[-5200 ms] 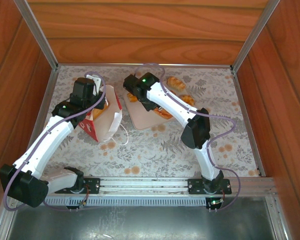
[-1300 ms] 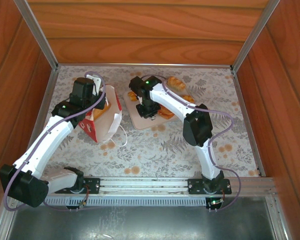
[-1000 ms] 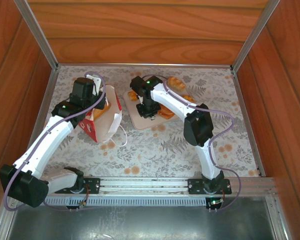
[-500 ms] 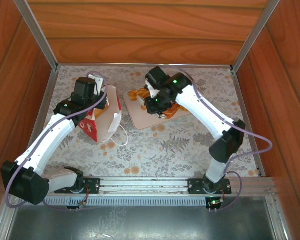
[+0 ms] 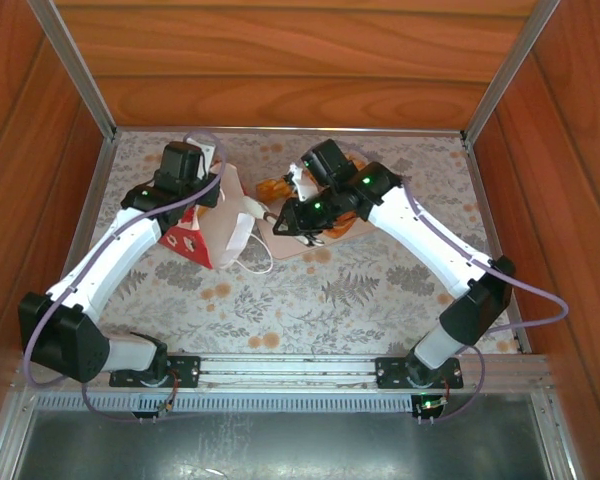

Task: Take the fake bread out of the paper bag

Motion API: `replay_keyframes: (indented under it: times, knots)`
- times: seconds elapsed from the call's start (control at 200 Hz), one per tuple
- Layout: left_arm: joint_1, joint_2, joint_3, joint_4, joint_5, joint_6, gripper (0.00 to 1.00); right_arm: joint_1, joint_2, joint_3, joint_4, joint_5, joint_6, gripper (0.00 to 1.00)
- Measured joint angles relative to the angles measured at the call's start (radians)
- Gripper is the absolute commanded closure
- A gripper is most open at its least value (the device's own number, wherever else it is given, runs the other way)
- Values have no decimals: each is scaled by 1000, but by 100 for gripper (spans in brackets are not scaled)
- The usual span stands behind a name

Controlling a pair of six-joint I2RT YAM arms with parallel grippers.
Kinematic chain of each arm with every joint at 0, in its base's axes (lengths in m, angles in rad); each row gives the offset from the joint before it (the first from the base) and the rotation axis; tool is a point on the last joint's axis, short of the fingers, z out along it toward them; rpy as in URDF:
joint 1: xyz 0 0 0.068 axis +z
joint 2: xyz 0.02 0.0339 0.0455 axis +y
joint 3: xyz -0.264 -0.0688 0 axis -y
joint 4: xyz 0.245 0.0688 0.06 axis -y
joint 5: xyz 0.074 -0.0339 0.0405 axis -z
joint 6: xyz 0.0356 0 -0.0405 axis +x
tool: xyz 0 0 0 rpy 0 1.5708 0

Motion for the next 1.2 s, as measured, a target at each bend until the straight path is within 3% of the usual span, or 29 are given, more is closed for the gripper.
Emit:
replay_keyframes:
  times: [0.21, 0.43, 0.71, 1.199]
  knots:
    - [0, 45, 42, 0, 0, -2, 100, 26, 140, -2, 142, -92, 77, 63]
    - [-1, 89, 68, 6, -1, -21, 100, 32, 322, 38, 214, -72, 175, 62]
    - [-14, 116, 70, 8, -6, -43, 100, 44, 372, 84, 260, -3, 249, 60]
    - [-47, 133, 70, 20, -11, -52, 100, 71, 502, 153, 352, -1, 301, 58]
